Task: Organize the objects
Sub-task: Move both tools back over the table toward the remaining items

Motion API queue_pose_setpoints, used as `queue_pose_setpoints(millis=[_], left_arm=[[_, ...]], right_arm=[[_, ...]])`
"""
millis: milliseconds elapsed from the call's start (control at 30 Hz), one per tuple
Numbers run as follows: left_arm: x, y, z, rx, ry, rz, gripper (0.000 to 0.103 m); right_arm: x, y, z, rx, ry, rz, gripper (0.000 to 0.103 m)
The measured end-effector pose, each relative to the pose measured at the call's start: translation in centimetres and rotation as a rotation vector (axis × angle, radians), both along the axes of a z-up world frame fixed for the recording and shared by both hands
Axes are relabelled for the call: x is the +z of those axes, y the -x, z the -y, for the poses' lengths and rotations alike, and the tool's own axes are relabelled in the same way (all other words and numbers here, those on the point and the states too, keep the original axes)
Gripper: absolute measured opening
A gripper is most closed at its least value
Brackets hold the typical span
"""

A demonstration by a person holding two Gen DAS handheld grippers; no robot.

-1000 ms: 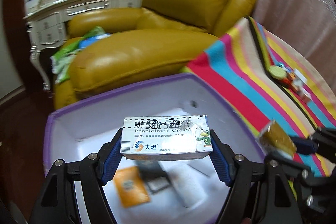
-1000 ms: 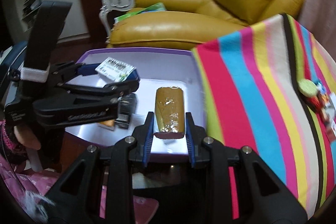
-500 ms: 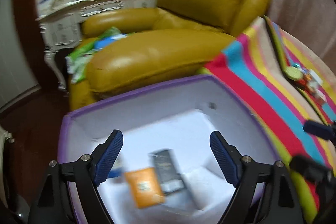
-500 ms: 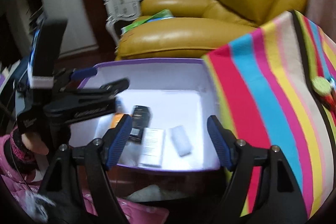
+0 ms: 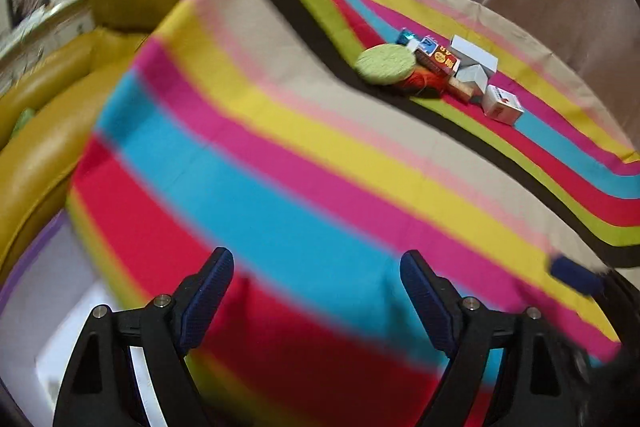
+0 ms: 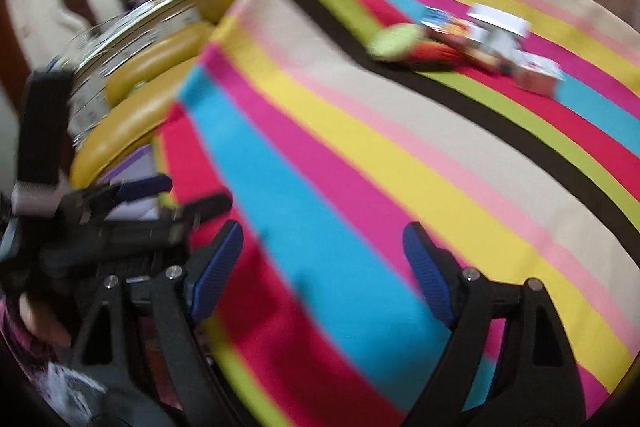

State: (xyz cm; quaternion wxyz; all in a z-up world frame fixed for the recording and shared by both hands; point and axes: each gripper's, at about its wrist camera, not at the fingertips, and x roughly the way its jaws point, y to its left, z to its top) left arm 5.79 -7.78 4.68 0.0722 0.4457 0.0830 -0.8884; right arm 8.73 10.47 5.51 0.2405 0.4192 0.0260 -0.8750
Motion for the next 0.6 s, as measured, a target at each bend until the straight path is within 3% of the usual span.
queue_pose_setpoints(millis=[233,433,500,600], left_arm=[[-3.0,9.4,-2.2,-0.019,0.087,0.017,0.087],[-3.4,12.4,-1.7,-0.034,0.073,0.006,0.092],[-3.6,12.5,-1.9,-0.071,0.066,0.013,0.103],[-3.8,12.4,-2.1,-0.092,0.069,0.018,0.103]], right_arm=[[-1.8,4.4,-7.1,-0.150,-0.064,0.027,0.084],[-2.7,11.0,-10.5,-0.209,-0.118,0.040,0.084],[-2.8,13.4,-10.7,-0.191,-0.168,0.027,0.084],[-2.7,16.8,-11.1,-0.128,-0.242,-0.017,0.084]])
